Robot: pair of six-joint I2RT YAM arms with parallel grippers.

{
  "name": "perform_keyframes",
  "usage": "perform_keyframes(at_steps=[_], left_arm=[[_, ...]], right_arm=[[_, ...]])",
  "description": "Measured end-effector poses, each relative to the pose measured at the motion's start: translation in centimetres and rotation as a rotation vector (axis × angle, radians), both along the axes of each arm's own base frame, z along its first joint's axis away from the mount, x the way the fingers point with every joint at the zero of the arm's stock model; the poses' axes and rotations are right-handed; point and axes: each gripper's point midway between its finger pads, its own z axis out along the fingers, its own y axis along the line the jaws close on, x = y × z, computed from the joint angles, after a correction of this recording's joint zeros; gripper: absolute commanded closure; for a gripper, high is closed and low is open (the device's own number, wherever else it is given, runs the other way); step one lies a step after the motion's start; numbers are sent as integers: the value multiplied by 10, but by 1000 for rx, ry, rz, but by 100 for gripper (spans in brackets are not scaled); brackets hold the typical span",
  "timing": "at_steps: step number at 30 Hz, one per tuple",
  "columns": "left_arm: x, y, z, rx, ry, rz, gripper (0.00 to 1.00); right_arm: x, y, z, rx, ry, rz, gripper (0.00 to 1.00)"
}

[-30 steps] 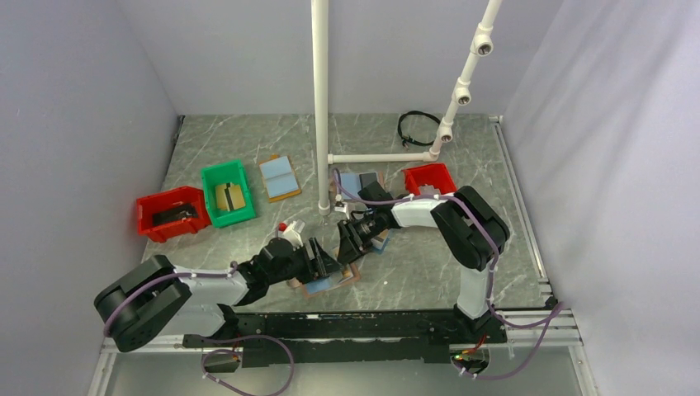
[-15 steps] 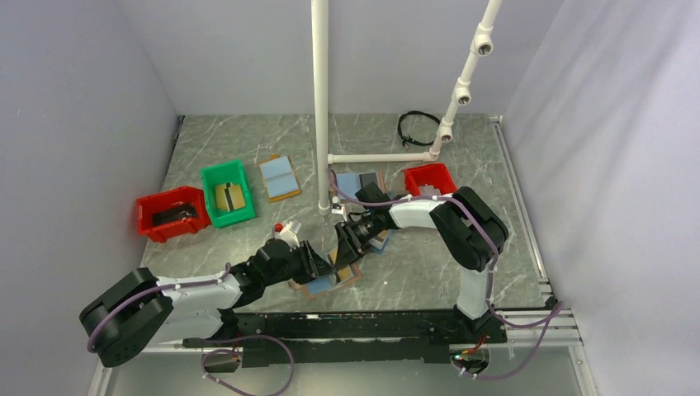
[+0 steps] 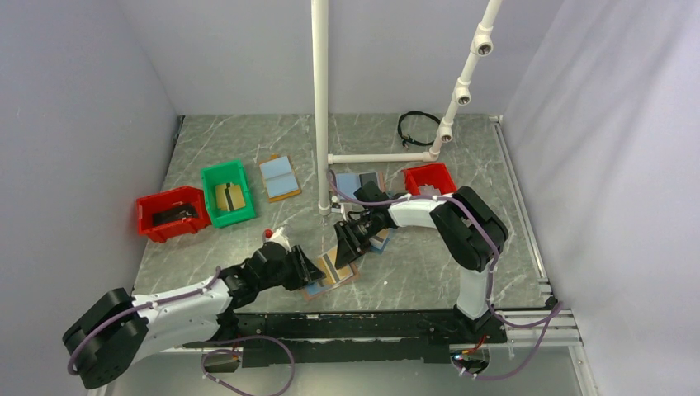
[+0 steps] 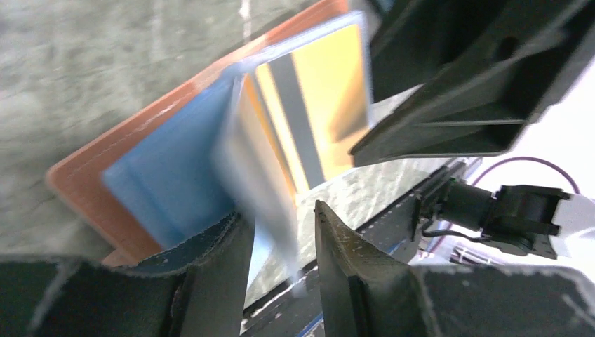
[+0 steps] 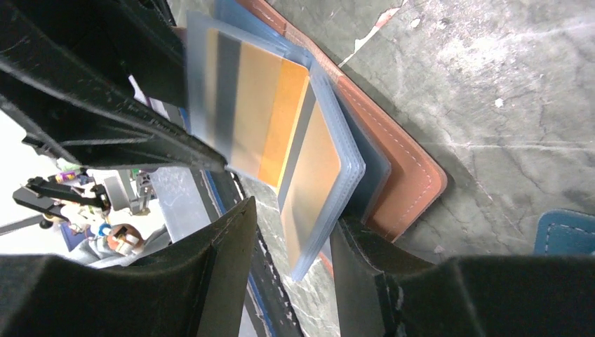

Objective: Take the credit cards out of the card holder
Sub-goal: Remove the credit card from the card holder.

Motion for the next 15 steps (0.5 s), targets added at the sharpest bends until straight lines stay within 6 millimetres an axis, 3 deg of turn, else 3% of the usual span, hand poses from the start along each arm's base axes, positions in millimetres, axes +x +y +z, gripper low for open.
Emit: perform_keyframes(at_steps=[4, 15], left_arm=[[-4, 10, -11, 48, 40, 24, 60], [-3, 16, -13, 65, 50, 58, 69]], right_arm=[[1, 0, -1, -8, -4, -2, 55], [4, -1, -1, -29, -43, 8, 55]])
